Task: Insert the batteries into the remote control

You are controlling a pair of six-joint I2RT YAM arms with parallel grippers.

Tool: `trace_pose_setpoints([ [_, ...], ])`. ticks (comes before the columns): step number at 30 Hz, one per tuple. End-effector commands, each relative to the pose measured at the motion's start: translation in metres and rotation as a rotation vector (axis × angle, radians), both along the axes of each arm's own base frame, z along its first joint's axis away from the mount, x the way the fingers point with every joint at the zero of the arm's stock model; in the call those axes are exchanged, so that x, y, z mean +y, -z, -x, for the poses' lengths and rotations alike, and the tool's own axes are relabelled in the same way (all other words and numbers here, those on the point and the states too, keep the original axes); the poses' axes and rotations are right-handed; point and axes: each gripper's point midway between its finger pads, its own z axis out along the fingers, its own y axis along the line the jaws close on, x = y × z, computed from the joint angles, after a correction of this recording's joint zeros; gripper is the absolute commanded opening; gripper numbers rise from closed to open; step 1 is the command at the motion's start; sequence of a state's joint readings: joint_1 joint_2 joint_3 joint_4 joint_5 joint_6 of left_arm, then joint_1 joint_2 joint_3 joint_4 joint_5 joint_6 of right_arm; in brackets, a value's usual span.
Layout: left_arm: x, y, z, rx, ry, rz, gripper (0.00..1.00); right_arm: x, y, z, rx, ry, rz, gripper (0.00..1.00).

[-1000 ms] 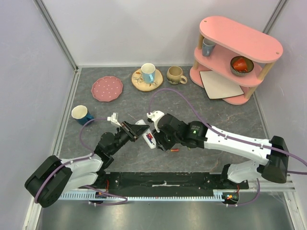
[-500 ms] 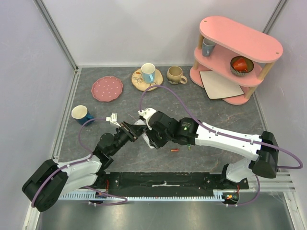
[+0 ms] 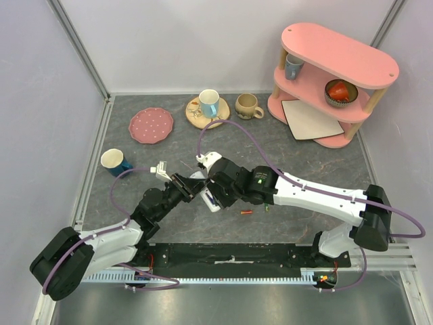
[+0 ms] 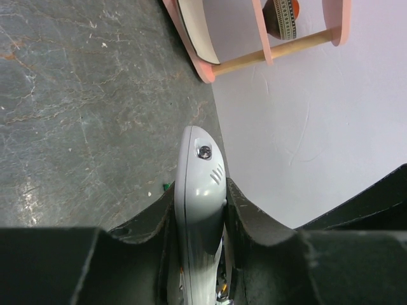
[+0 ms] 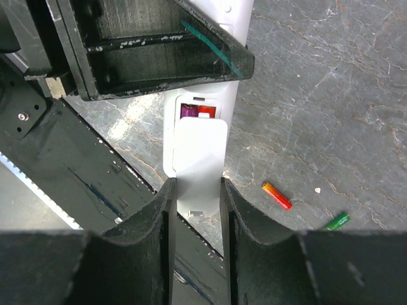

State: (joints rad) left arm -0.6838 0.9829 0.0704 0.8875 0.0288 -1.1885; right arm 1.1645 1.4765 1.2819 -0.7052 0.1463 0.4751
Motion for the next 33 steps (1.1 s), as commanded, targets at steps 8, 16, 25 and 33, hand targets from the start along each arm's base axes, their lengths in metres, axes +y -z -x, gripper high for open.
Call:
trace_pose_setpoints([
  [8,-0.004,-0.023,-0.004,-0.075,-0.009,-0.003,0.02,0.016,-0.009,-0.010,-0.031,0.026,-0.037,0.00],
  [16,-0.005,-0.025,-0.002,-0.089,-0.001,-0.004,0.02,0.019,-0.002,-0.006,-0.010,0.014,-0.027,0.00],
  [25,-0.007,-0.028,-0.002,-0.101,0.003,-0.008,0.02,0.022,-0.003,-0.002,-0.005,0.009,-0.028,0.00],
  [33,-0.004,-0.028,-0.005,-0.102,-0.022,-0.013,0.02,0.023,-0.002,0.000,-0.004,0.007,-0.020,0.00],
])
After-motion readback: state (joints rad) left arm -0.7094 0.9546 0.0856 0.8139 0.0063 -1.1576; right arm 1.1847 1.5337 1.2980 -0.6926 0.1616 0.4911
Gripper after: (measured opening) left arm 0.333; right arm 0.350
